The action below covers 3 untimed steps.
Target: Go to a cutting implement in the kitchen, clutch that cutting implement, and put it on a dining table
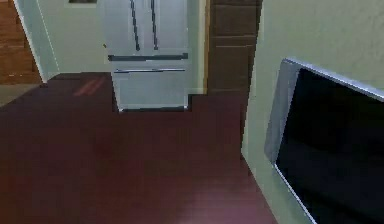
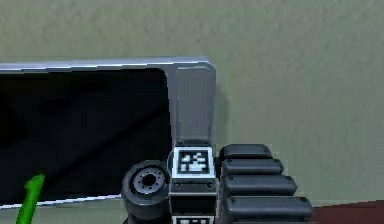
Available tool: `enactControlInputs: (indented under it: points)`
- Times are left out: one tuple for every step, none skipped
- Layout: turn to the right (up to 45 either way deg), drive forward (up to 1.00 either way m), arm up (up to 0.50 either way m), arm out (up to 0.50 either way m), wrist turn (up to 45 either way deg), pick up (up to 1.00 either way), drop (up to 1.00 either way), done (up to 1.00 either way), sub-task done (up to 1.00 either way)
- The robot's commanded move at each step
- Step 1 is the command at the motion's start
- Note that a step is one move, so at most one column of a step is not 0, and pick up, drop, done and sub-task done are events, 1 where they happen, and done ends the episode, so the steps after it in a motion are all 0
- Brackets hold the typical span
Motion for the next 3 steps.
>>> enactControlInputs:
  points:
    - [0.0, 1.00, 0.00, 0.00, 0.0, 0.00, 0.00, 0.00, 0.00]
    - [-9.0, 0.00, 0.00, 0.00, 0.0, 0.00, 0.00, 0.00, 0.00]
    - [0.0, 0.30, 0.00, 0.00, 0.0, 0.00, 0.00, 0.00, 0.00]
